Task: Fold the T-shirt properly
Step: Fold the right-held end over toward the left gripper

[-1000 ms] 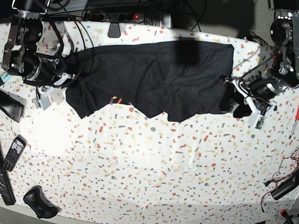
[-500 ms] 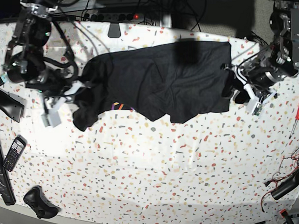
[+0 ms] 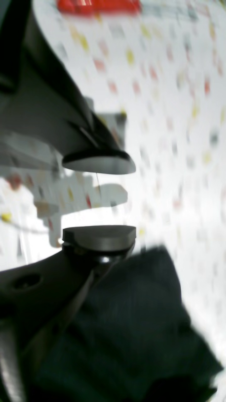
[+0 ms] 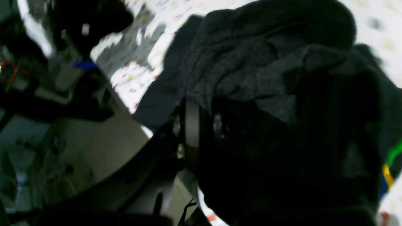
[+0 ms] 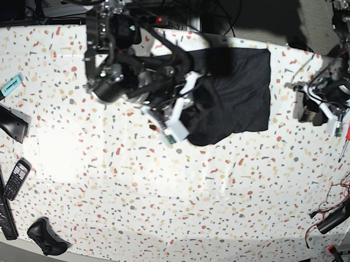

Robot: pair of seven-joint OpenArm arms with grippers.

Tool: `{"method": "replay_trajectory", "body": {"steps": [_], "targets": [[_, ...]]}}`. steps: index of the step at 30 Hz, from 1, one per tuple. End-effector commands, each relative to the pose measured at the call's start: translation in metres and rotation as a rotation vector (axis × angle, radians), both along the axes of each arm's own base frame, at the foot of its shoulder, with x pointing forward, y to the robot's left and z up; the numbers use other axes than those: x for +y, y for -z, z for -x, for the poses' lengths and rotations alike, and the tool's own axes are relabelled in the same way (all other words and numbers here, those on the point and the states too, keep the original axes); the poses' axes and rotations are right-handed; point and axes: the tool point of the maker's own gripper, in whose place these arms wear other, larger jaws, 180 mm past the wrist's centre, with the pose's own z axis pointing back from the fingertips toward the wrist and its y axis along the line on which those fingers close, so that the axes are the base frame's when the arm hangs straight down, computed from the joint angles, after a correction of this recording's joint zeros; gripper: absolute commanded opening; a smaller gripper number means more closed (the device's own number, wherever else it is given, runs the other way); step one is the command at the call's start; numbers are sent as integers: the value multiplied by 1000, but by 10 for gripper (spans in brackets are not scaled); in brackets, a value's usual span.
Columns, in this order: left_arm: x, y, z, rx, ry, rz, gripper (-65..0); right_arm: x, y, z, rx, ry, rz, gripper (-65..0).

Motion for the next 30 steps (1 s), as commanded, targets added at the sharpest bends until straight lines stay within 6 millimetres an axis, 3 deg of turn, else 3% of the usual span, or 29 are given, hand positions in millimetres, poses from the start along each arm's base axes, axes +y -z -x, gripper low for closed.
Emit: {"method": "replay_trajectory", "body": {"steps": [1,7,19,25,30], "targets": [[8,-16,-7,-56,-4,-11,-396,15,-19,-4,-57,-17,-50,-650],[30,-16,7,-53,-63,-7,-396,64,-39,1,-152,-66,-82,-650],[30,-13,12,-39,-65,-8,-396,104,-21,8,-84,-174,-118,-650],[30,-13,12,-39,-65,-8,-396,135,-37,27,-41,-281,-243,-650],[31,-12,12,-38,-66,-9,-396,148,-49,26,-84,-268,-327,-629]]}}
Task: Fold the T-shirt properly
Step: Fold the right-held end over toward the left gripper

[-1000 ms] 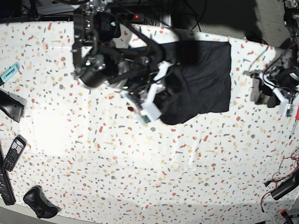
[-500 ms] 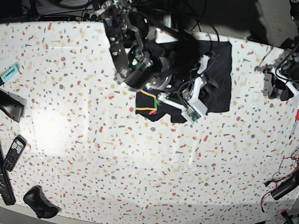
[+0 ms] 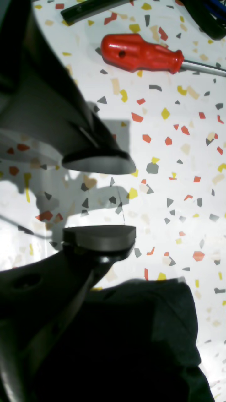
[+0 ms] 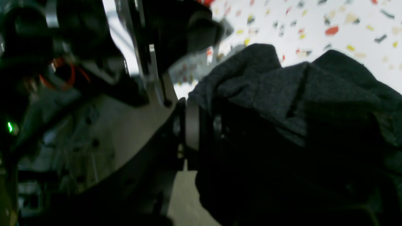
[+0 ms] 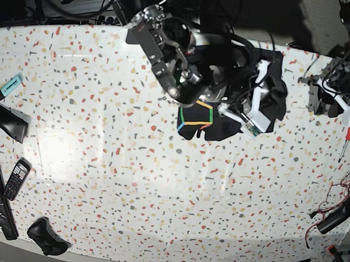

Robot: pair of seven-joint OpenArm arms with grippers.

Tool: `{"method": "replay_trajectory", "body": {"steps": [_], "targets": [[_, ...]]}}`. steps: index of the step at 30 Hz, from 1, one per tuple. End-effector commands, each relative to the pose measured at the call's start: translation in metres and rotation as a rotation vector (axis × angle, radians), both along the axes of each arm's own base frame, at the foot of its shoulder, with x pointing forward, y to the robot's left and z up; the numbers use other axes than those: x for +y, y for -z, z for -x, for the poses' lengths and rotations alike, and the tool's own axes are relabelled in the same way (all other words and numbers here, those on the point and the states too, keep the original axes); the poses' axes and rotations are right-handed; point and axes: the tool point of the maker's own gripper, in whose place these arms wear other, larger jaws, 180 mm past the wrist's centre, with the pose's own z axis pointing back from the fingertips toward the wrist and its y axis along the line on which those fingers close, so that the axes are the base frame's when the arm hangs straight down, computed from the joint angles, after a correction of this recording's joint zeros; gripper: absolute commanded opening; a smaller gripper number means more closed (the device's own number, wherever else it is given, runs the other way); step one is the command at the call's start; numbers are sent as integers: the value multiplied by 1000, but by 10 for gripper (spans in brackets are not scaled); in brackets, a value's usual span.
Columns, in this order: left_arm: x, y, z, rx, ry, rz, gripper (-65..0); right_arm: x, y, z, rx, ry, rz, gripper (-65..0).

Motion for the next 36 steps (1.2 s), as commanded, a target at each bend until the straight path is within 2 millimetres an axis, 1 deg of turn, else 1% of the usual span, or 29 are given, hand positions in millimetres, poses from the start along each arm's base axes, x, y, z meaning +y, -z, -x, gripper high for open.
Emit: {"method": "replay_trajectory", "body": {"steps": [1,3,4,5,7,9,12,15,18,19,20,24,26,28,31,33,36], "targets": [[2,-14,-7,-49,8,-8,-396,8,-23,-5,-32,5,-82,-565],[2,-14,-7,-49,8,-8,-396,12,-30,-5,-50,9,-127,-443],[2,-14,-7,-49,8,-8,-396,14,-35,-3,-67,-5,-153,-406],[2,-14,-7,-49,8,-8,-396,16,-42,0,-85,-22,-189,-389],[2,-14,-7,-49,8,-8,-396,18,-56,5,-82,-48,-265,-388],[2,-14,-7,-49,8,-8,-396,18,-64,6,-60,-58,-304,-388],[1,-15,-7,-53,8,1,-396,17,-66,2,-75,-70,-284,-388],[-11,-23,-8,-92,15,112,-396,9,-61,-9,-98,-83,-205,-389],[-37,-37,0,-139,96,254,-396,-9,-50,-29,-108,-78,-78,-389],[-44,-39,4,-138,119,291,-396,-17,-45,-37,-105,-71,-33,-390],[-50,-39,8,-127,135,323,-396,-26,-40,-46,-104,-53,13,-404],[-65,-25,30,-23,173,397,-397,-67,-15,-81,-103,83,170,-548],[-72,-18,40,-4,162,437,-397,-82,-10,-91,-100,128,196,-608],[-81,-7,50,27,141,469,-402,-103,2,-98,-104,162,259,-640],[-88,26,65,114,87,456,-405,-129,26,-103,-102,187,370,-650],[-89,43,69,151,52,489,-405,-142,40,-102,-81,191,417,-650],[-87,64,72,200,10,541,-405,-156,61,-96,-37,189,465,-650]]}}
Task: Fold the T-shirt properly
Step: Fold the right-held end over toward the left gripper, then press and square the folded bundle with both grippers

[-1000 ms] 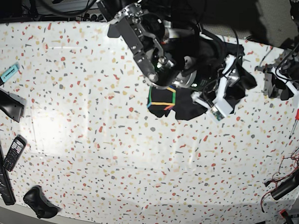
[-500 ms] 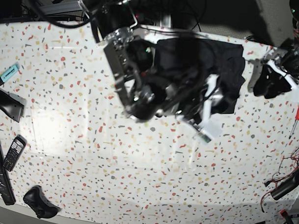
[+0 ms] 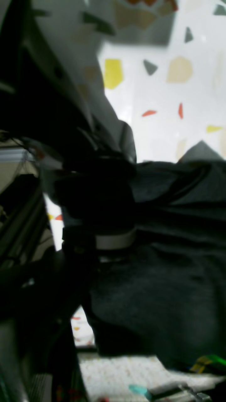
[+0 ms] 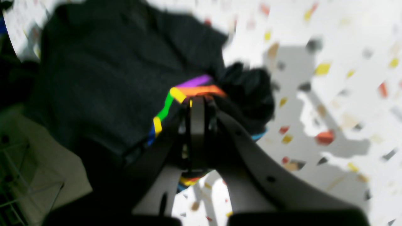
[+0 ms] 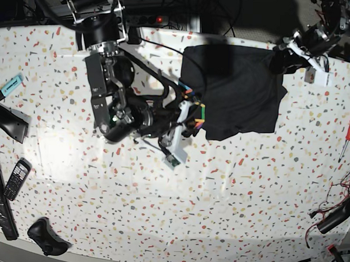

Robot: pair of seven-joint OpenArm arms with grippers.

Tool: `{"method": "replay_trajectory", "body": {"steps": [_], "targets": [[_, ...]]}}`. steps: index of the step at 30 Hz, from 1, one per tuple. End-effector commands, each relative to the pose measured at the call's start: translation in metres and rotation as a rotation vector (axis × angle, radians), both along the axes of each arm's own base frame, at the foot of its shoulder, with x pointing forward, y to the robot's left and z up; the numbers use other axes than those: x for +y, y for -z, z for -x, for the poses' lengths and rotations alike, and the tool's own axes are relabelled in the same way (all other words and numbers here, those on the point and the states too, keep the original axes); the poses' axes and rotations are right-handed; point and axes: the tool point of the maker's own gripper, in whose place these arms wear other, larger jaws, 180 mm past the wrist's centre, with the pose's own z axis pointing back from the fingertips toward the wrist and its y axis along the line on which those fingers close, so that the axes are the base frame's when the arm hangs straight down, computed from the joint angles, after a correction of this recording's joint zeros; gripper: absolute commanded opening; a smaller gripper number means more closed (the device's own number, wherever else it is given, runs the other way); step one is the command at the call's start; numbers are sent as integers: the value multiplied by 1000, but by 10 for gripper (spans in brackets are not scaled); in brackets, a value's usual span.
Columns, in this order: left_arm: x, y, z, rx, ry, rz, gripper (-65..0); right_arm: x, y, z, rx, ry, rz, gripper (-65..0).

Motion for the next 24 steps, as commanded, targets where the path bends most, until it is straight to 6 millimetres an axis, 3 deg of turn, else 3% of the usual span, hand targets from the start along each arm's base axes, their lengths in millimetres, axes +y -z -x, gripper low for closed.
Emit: {"method": "replay_trajectory", "body": {"steps": [1,5,11,14,18,24], "targets": [[5,2,-4,3,-10,-3,-405,3,-9,-5,-29,-7,-26,-650],[6,19,-15,34,-44,43,-405,-11,9,5,-3,6,25,-650],[12,24,-56,-3,-51,-18,-405,-32,30,20,31,18,97,-650],[-4,20,-81,-36,3,-28,-405,-38,33,29,35,30,97,-650],[-41,18,-109,-87,124,-65,-405,-42,26,37,11,59,68,-650],[-66,-12,-150,-206,188,-73,-405,-45,19,59,2,92,44,-650]]}}
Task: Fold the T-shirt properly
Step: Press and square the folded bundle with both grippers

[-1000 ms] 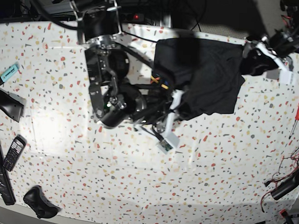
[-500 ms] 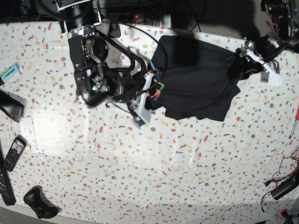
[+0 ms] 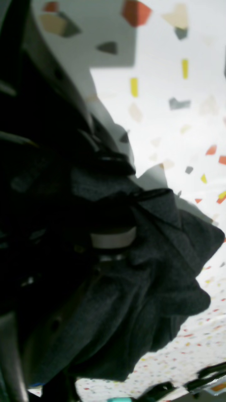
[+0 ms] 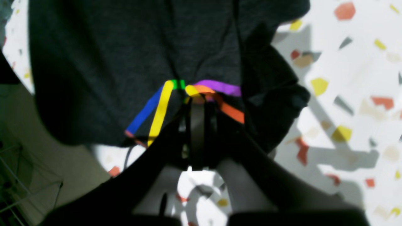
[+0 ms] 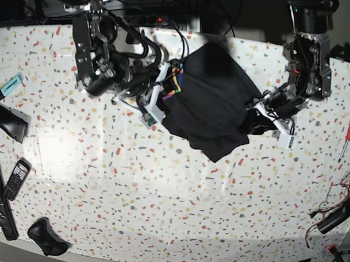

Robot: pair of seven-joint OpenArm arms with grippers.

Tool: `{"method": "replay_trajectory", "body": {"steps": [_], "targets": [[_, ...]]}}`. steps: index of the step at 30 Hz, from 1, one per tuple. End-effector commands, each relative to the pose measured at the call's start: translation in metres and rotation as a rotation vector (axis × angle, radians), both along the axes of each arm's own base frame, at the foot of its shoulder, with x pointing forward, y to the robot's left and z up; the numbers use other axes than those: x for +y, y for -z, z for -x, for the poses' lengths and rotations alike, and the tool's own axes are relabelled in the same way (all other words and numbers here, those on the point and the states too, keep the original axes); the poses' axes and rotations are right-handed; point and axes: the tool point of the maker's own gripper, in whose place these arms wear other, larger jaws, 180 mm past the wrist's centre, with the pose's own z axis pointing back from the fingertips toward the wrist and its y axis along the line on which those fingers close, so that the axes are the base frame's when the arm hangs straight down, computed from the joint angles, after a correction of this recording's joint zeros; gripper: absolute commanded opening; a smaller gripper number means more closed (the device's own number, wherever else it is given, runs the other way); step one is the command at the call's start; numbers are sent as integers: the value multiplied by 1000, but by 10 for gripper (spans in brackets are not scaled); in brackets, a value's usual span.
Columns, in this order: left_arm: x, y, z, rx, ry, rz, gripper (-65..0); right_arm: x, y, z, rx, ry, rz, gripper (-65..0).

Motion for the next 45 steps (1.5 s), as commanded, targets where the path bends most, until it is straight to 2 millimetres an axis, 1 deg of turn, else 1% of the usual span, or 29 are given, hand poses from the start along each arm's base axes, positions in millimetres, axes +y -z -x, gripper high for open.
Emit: {"method": "replay_trajectory", "body": {"steps": [1,3,6,10,11,12,13,15,17,19,21,24,27,29,33,37,39,42,45], "targets": [[3,-15,-16,-46,-2,-7,-405,5,-13,-4,-43,8,-34,-650],[7,-23,-24,-63,1,-17,-405,10,-21,0,-79,17,-74,-650],[19,-38,-27,-75,14,-18,-405,12,-35,-2,-121,45,-103,-650],[42,-69,-21,-148,19,-20,-405,12,-46,-11,-159,60,-117,-650],[47,-75,-16,-162,26,-33,-405,11,-47,-13,-161,67,-117,-650],[52,-76,-10,-165,36,-61,-405,11,-48,-15,-163,74,-116,-650],[56,-74,-2,-151,43,-87,-405,10,-48,-17,-167,82,-110,-650],[63,-60,17,-96,33,-111,-405,2,-45,-22,-175,109,-68,-650],[61,-43,38,-44,33,-102,-405,-9,-40,-26,-185,142,-5,-650],[56,-30,55,-10,24,-80,-405,-17,-37,-28,-196,158,46,-650],[51,-21,65,0,12,-79,-405,-21,-35,-30,-200,168,70,-650],[41,-7,70,21,14,-109,-405,-23,-33,-29,-192,167,84,-650],[24,1,64,24,3,-88,-405,-25,-30,-26,-172,164,100,-650],[13,2,56,20,-7,-62,-405,-26,-28,-24,-159,162,110,-650],[-1,-4,28,-3,-22,-8,-405,-23,-28,-21,-148,158,91,-650],[-5,-11,-4,-26,-24,0,-405,-14,-32,-19,-133,148,31,-650],[-8,-13,-18,-26,-19,9,-405,-13,-32,-19,-134,149,29,-650],[-20,-11,-32,-12,11,20,-405,-13,-32,-19,-135,149,28,-650],[-38,-9,-39,-1,66,21,-405,-12,-33,-19,-135,149,25,-650]]}}
